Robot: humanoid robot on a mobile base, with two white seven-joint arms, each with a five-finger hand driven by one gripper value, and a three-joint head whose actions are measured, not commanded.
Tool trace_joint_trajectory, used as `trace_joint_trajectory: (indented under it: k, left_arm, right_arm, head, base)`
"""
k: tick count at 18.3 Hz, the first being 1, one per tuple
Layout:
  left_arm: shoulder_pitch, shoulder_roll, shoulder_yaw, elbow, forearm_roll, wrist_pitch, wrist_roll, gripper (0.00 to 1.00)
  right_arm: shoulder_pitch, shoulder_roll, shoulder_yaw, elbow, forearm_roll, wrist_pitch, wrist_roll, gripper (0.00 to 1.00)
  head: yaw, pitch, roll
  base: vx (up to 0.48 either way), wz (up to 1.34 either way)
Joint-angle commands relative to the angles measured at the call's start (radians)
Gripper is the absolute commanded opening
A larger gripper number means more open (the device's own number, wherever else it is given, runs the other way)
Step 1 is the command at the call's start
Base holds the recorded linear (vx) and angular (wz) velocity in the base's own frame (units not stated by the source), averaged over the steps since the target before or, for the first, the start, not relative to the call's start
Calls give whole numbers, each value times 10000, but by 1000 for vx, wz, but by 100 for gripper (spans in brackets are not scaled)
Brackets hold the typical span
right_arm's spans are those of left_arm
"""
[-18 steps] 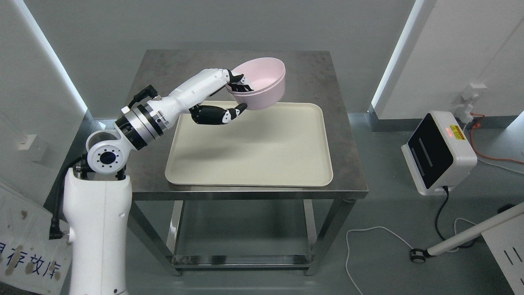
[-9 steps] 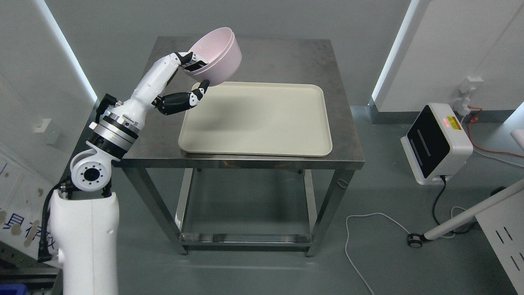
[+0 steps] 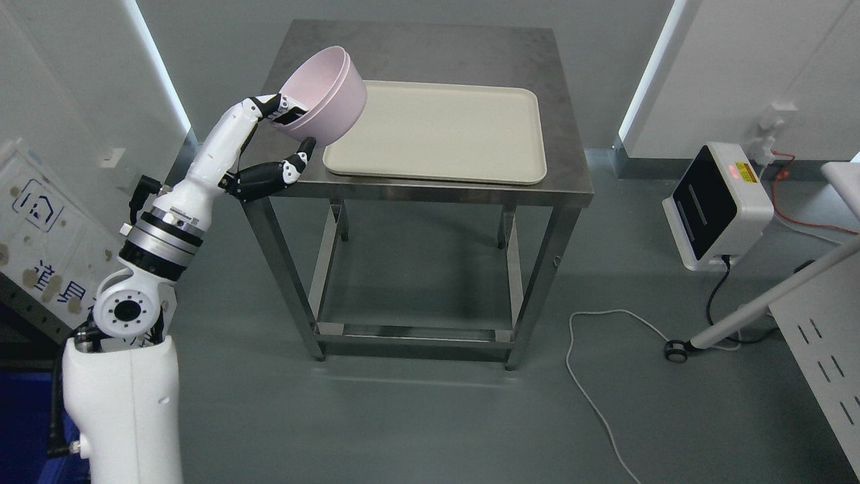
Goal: Stack pink IKEA bowls on left shelf middle
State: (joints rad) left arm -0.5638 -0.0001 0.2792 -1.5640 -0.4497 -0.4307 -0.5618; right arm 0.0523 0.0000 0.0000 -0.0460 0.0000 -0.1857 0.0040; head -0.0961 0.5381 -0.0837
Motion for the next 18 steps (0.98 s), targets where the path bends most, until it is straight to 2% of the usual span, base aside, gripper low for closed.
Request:
trace_joint_trajectory:
  k: [1, 11, 18]
  left_arm:
    - [331, 175, 536, -190, 386, -370, -12, 3]
    - [331, 175, 1196, -420, 1000, -356, 49, 3]
    - [300, 175, 1243, -650, 1000, -387, 141, 3]
  right_arm:
    - [-1, -175, -92, 0, 77, 1, -9, 100]
    - [-1, -175, -107, 0, 77, 1, -9, 100]
    - [-1, -175, -92, 0, 77, 1, -9, 100]
  head:
    - [0, 0, 0]
    - [0, 0, 0]
    - [0, 0, 0]
  base:
    - [-408, -63]
    - [-347, 88]
    - [-333, 786]
